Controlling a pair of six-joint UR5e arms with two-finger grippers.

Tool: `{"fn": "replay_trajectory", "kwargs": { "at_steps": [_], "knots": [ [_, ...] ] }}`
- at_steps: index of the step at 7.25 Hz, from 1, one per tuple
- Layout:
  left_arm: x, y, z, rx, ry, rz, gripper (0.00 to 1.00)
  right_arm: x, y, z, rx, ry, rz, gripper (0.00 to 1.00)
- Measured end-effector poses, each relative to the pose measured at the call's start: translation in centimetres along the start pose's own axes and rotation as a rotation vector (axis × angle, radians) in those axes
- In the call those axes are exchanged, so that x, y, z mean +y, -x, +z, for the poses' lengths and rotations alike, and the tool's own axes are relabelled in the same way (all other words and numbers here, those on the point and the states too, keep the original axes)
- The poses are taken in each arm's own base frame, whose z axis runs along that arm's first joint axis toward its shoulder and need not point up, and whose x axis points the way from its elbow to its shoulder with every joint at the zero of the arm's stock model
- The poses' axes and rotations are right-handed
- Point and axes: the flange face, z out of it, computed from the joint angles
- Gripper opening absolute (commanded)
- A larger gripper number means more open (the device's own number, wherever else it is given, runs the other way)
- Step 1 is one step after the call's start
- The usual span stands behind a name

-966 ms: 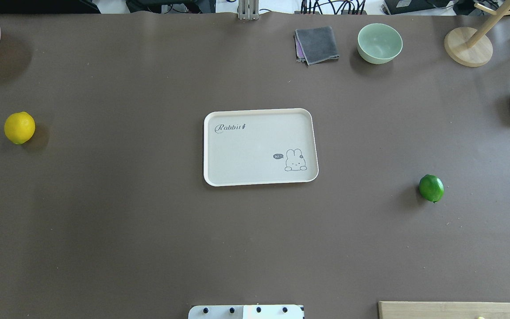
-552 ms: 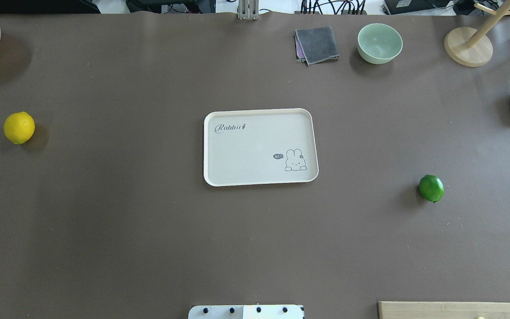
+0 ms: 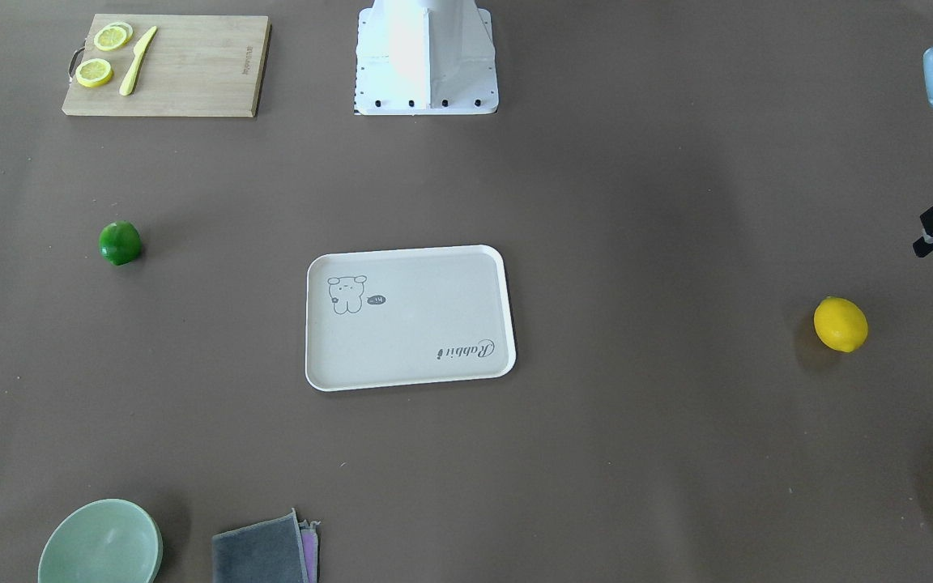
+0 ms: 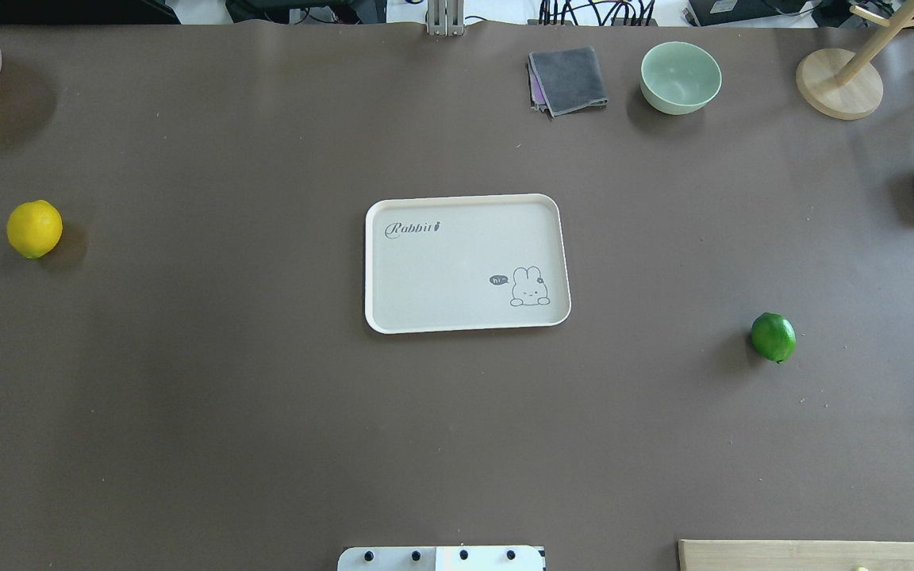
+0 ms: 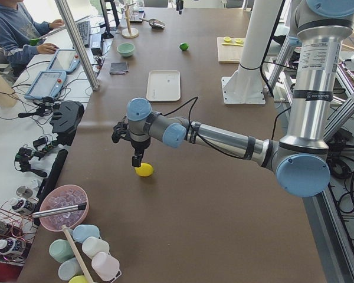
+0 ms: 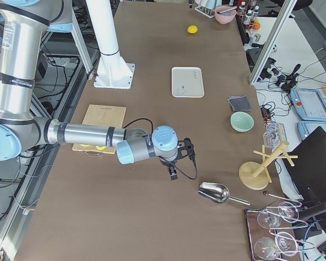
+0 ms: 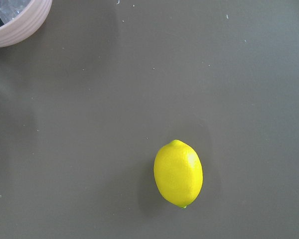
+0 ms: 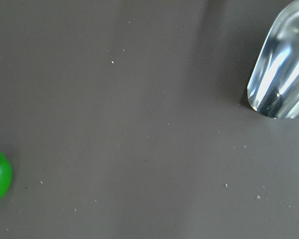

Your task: Place all lemons on tray

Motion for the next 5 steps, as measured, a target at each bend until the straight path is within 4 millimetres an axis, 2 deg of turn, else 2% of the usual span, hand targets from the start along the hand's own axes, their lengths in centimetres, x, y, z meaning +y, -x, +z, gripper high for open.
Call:
{"fn": "replay_trajectory", "kwargs": {
  "at_steps": [3, 5],
  "knots": [
    [-1.6, -0.8, 3.0, 0.002, 0.049, -0.008, 0.97, -6.1, 9.2, 4.7, -0.028, 0.054, 0.035, 0.99],
    [-3.0, -1.4, 4.7, 0.001, 0.069, -0.007, 0.97, -7.7, 15.5, 9.1, -0.002, 0.069, 0.048, 0.99]
  ]
}}
